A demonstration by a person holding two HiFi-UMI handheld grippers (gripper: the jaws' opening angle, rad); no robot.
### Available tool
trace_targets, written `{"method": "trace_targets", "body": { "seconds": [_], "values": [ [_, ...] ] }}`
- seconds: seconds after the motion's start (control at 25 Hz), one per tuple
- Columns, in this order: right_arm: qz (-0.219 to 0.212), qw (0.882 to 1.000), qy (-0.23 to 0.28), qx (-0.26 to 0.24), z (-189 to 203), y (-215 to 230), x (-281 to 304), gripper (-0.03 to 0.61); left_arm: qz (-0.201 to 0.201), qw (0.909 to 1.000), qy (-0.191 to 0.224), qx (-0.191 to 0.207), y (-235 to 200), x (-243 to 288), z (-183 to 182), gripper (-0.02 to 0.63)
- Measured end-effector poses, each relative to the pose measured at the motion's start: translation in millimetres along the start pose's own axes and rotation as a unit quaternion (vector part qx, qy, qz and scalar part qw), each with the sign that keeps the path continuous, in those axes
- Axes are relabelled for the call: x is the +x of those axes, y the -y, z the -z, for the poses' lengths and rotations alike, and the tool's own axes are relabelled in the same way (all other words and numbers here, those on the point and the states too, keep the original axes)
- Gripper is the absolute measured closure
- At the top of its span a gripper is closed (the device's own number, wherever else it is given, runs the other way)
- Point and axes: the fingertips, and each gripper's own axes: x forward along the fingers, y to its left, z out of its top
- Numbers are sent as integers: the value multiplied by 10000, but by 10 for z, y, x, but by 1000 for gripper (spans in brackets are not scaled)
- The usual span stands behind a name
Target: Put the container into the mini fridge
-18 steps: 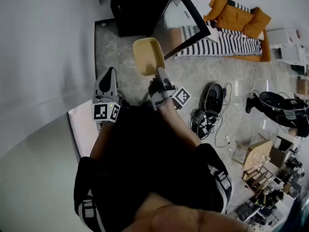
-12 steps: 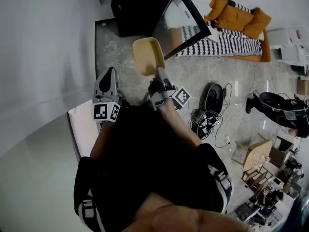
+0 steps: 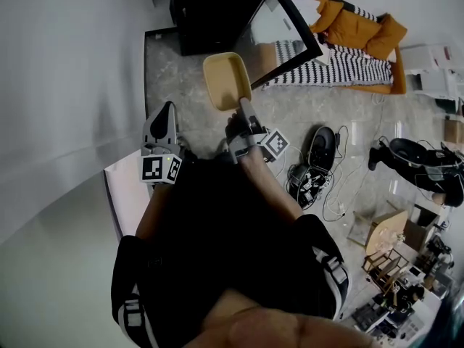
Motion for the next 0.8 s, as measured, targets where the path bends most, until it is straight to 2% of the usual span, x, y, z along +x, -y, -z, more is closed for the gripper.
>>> {"method": "trace_targets", "body": {
  "seconds": [0.6, 0.8],
  "values": [
    [44, 9994, 341, 20, 506, 166, 497, 359, 285, 9996, -14, 38, -732, 93, -63, 609],
    [154, 9990, 387, 178, 526, 293, 643, 360, 153, 9999, 25, 37, -930, 216, -26, 609]
  ]
}}
